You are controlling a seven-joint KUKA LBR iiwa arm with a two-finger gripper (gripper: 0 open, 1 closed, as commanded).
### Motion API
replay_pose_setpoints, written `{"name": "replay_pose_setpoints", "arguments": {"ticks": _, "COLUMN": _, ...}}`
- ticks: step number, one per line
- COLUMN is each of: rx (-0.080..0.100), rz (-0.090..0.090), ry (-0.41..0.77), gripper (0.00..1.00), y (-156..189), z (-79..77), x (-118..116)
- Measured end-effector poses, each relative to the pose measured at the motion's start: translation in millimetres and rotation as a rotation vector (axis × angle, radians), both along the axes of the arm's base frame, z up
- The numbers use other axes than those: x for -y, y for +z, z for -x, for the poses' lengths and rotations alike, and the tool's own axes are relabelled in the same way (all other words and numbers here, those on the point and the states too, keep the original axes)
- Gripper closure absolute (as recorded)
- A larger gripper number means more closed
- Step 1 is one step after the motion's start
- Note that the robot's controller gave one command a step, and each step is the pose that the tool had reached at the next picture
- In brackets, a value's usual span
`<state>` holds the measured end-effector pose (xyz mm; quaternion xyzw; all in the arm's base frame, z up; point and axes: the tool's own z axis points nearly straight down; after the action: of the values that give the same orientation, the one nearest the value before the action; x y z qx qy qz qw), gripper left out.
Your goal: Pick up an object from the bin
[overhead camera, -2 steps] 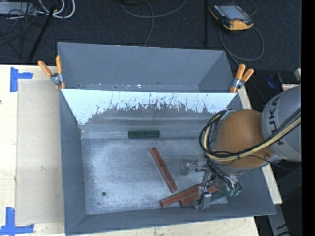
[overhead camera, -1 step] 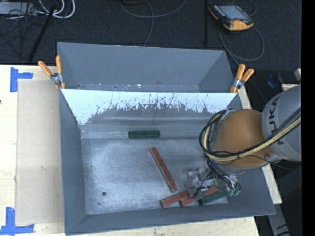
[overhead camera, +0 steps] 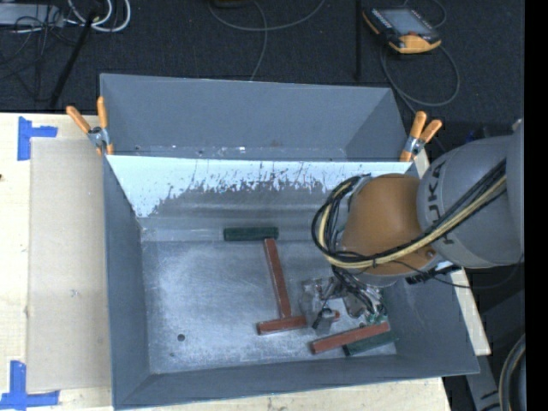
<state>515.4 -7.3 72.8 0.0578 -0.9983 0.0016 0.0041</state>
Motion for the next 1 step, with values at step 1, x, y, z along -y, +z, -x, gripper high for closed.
{"name": "replay_pose_setpoints", "arguments": {"ticks": 1, "rx": 0.015, "rz": 0.000, "ry": 0.673, "gripper": 1.00, "y": 1.0, "z": -3.0, "x": -23.0}}
